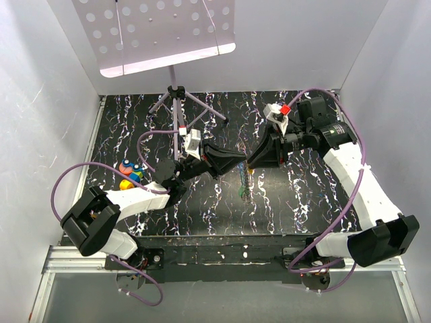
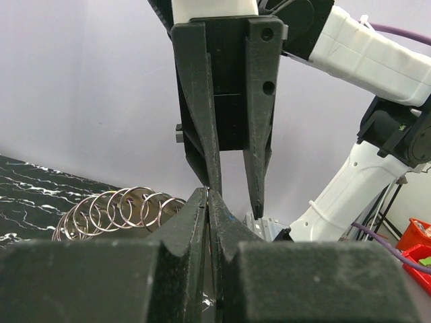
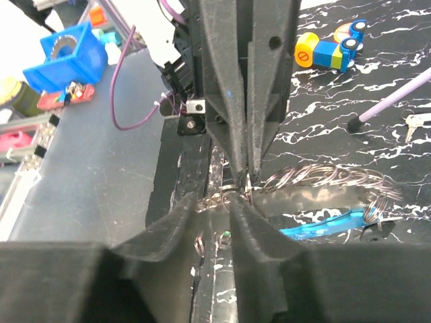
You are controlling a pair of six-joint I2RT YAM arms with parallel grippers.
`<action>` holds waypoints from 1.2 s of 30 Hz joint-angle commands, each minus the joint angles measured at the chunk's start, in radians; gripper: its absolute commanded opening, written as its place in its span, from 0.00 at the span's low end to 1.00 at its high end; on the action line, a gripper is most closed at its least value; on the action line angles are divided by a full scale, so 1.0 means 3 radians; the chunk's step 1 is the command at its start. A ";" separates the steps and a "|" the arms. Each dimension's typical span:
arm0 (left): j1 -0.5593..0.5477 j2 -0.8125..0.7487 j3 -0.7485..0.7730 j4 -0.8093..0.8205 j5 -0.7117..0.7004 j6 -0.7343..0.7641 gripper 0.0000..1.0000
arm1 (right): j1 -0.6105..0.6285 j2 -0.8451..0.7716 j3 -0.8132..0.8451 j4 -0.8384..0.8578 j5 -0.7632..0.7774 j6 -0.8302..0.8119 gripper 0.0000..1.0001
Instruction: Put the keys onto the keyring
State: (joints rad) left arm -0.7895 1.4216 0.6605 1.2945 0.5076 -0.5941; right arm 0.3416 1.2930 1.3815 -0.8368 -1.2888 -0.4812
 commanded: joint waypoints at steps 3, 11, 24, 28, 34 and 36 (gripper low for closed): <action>-0.0017 -0.0259 -0.0115 0.0169 -0.0061 0.0185 0.00 | -0.0029 0.0011 0.0457 -0.0912 -0.0102 -0.0951 0.43; -0.0017 -0.0464 -0.0259 0.0118 0.0016 0.0334 0.00 | -0.0091 0.0046 0.0539 -0.1061 0.0144 -0.1121 0.45; -0.0027 -0.0249 -0.0162 0.0374 0.0036 0.0119 0.00 | 0.0083 0.0210 0.0554 -0.0862 0.0175 -0.0896 0.43; -0.0037 -0.0234 -0.0151 0.0379 0.0031 0.0119 0.00 | 0.0140 0.0251 0.0559 -0.0826 0.0190 -0.0861 0.40; -0.0043 -0.0218 -0.0126 0.0394 0.0036 0.0109 0.00 | 0.0186 0.0287 0.0549 -0.0770 0.0221 -0.0799 0.39; -0.0048 -0.0213 -0.0126 0.0389 0.0036 0.0109 0.00 | 0.0186 0.0287 0.0544 -0.0764 0.0206 -0.0789 0.38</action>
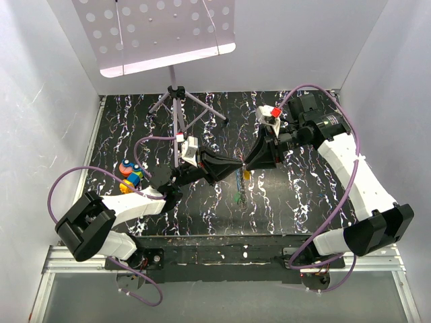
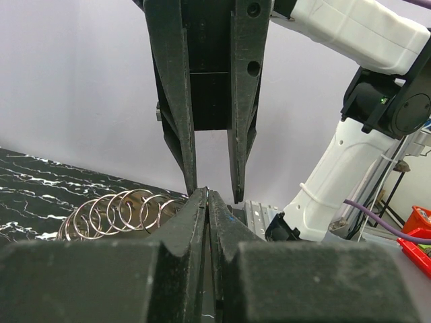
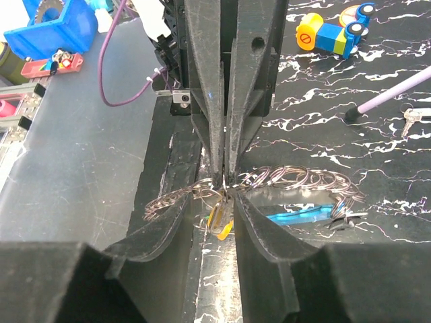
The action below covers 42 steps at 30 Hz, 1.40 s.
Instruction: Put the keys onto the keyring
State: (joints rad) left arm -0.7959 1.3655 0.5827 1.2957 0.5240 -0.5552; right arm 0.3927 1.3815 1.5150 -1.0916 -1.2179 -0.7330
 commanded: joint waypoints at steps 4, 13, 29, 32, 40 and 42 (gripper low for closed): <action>-0.0026 -0.0037 0.0129 0.0375 -0.0034 -0.0010 0.00 | 0.0031 -0.0018 0.0079 0.0080 -0.0036 0.0055 0.31; -0.0031 -0.0016 0.0134 0.0370 -0.0034 -0.0016 0.00 | 0.0056 -0.0018 0.0033 0.0146 -0.0001 0.0112 0.22; -0.0026 -0.0006 0.0129 0.0365 -0.0044 -0.0061 0.00 | 0.0066 -0.0059 -0.0034 0.0167 0.0045 0.0137 0.01; -0.0026 -0.0001 0.0164 0.0304 -0.0023 -0.0087 0.00 | 0.0066 -0.0095 -0.0126 0.0248 0.0056 0.0224 0.01; 0.0025 -0.0235 0.0139 -0.0110 0.0053 -0.0102 0.41 | -0.0015 -0.0207 -0.0300 0.0244 0.0137 0.0184 0.01; 0.0086 -0.0378 0.0118 -0.0350 0.0069 -0.0077 0.50 | -0.0036 -0.0243 -0.0361 0.0208 0.0163 0.0143 0.01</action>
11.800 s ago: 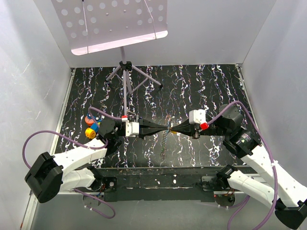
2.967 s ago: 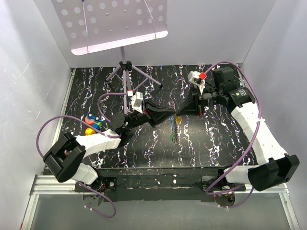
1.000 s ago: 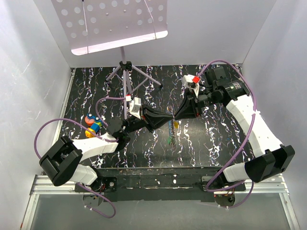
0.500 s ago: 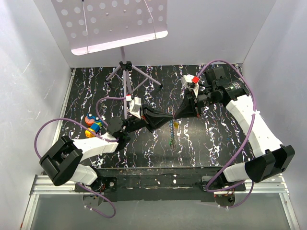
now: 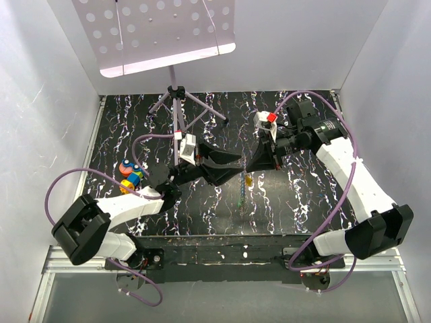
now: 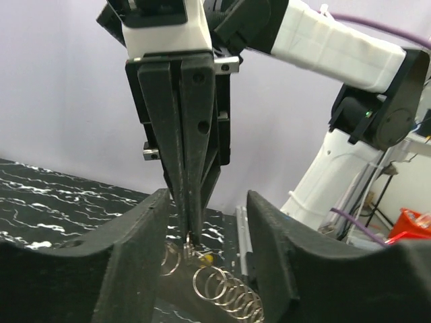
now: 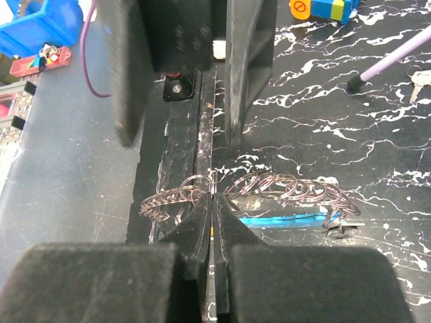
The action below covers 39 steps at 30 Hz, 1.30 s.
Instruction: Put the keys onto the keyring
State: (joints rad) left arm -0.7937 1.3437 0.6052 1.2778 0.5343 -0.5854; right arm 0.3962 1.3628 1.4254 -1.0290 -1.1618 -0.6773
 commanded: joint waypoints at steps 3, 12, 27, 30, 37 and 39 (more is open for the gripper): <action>0.0160 -0.0567 0.0074 -0.0806 0.0121 0.0105 0.59 | -0.0083 -0.0237 -0.0134 -0.0036 -0.0003 -0.0074 0.01; 0.0544 -0.0859 0.0548 -0.2554 0.0780 0.0294 0.84 | -0.0129 -0.0222 -0.0119 -0.0271 0.0191 -0.0150 0.01; 0.0611 -0.0184 0.1296 -0.3748 0.1553 0.0755 0.74 | -0.0124 -0.0007 0.0065 -0.0747 0.0258 -0.0406 0.01; 0.0468 -0.0108 0.1337 -0.3727 0.1502 0.0933 0.71 | -0.0124 0.0003 0.0055 -0.0732 0.0232 -0.0411 0.01; 0.0258 0.0031 0.1480 -0.3958 0.1251 0.1307 0.58 | -0.0124 0.0029 0.0040 -0.0722 0.0186 -0.0422 0.01; 0.0242 0.0031 0.1480 -0.3932 0.1215 0.1327 0.54 | -0.0119 0.0029 0.0030 -0.0722 0.0181 -0.0417 0.01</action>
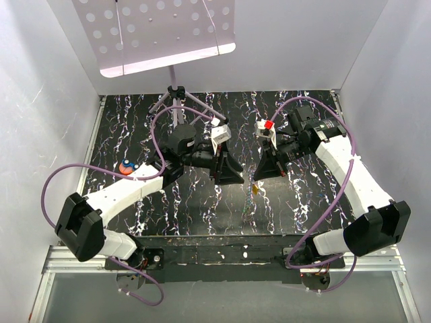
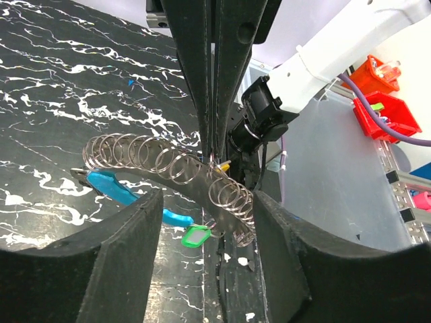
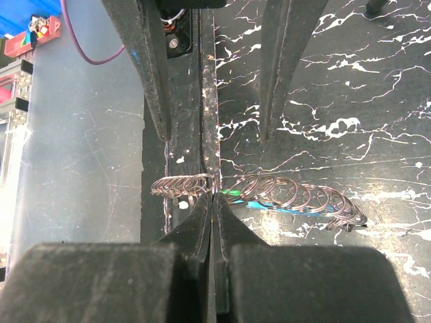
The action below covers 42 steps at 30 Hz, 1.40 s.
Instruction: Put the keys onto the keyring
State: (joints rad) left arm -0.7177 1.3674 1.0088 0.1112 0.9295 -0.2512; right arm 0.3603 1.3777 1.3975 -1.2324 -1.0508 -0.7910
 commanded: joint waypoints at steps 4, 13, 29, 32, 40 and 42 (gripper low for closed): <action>-0.0041 0.0044 0.0191 -0.0013 -0.0036 0.0096 0.46 | -0.0005 -0.0021 0.0112 -0.0024 -0.0199 -0.0022 0.01; -0.0133 0.0131 0.0268 -0.0013 -0.0045 -0.0063 0.38 | -0.0005 -0.0021 0.0087 0.0043 -0.0184 0.0054 0.01; -0.0246 0.0248 0.0354 -0.0115 -0.0143 -0.0053 0.15 | -0.0005 -0.0021 0.0061 0.0094 -0.0204 0.0111 0.01; -0.0251 0.0249 0.0365 -0.0146 -0.0128 -0.0027 0.02 | -0.0005 -0.0021 0.0061 0.0089 -0.0210 0.0121 0.01; -0.0251 0.0106 0.0238 0.0043 -0.0240 -0.0032 0.00 | -0.0025 -0.0057 0.0061 0.0114 -0.0291 0.0182 0.09; -0.0251 -0.0001 0.0084 0.0273 -0.0311 -0.0083 0.00 | -0.0096 -0.0082 0.0107 0.0109 -0.0403 0.0223 0.30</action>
State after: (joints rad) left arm -0.7879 1.4483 1.0740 0.0895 0.8841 -0.2691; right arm 0.3565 1.3792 1.3975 -1.2182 -1.0672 -0.7494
